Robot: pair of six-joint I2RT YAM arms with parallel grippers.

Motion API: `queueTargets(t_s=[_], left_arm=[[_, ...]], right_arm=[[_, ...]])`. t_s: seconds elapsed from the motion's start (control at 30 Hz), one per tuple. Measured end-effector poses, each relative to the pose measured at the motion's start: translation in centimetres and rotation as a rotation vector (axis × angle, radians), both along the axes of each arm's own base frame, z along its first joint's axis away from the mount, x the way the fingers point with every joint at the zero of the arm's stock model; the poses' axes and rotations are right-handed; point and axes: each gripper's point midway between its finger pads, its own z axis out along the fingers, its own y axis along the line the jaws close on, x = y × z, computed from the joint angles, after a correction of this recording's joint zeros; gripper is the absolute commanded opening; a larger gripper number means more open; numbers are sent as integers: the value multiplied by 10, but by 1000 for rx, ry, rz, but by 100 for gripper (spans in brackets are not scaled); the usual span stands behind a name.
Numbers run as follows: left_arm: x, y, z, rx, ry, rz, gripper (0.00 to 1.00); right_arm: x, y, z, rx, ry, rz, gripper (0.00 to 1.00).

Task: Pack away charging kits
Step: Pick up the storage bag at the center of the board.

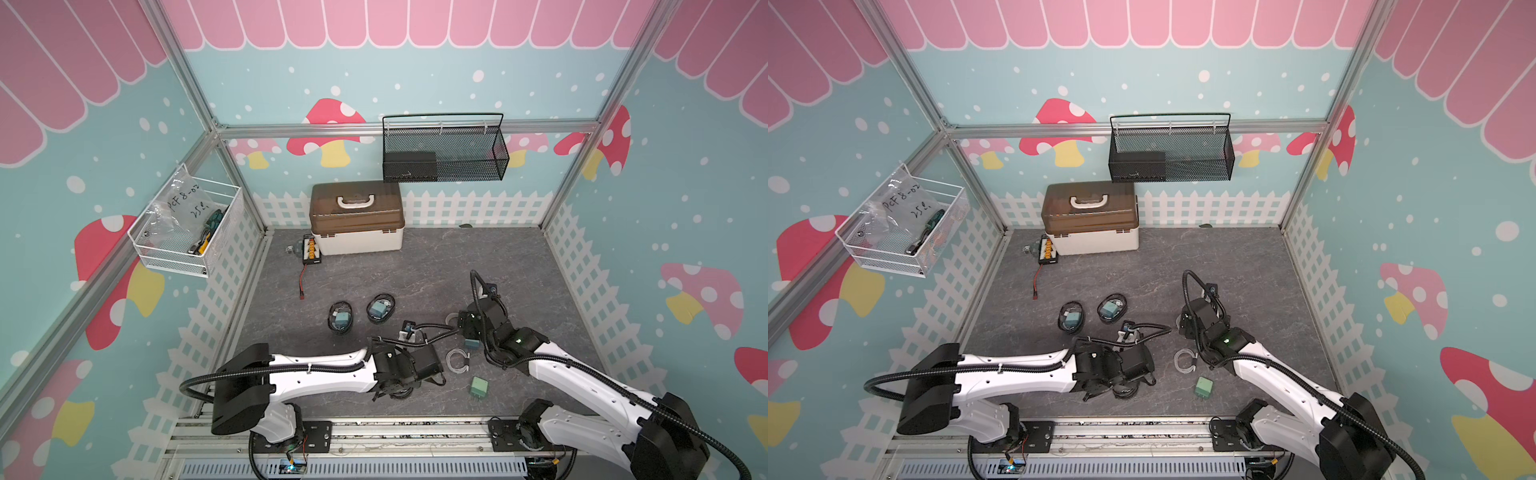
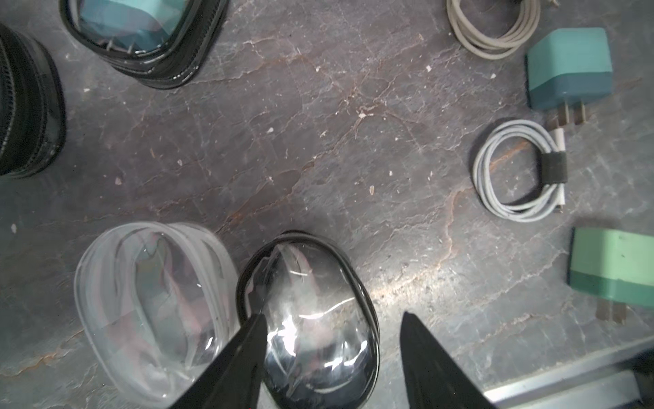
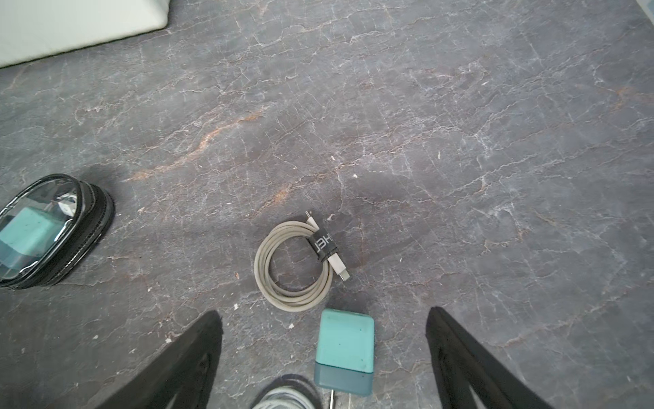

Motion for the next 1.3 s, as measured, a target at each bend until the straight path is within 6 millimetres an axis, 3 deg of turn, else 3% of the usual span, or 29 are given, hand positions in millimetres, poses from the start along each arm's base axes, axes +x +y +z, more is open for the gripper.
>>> queueTargets(t_s=[0.2,0.5,0.6,1.03,1.3], left_arm=[[2,-11,-22,77,17,18,56],[0,3,-41,165,38,81,49],[-1,4,-41,173,39,90,43],[-2,-4,-41,181,40,88,0],[1,-2,-30,174,17,74,0]], right_arm=[[-5,-7,-3,3,-4,-10,90],[-8,-10,0,16,-21,-15,91],[-9,-11,-2,15,-17,-14,91],[-10,-11,-8,9,-2,-13,91],[3,-14,-42,-4,126,-15,75]])
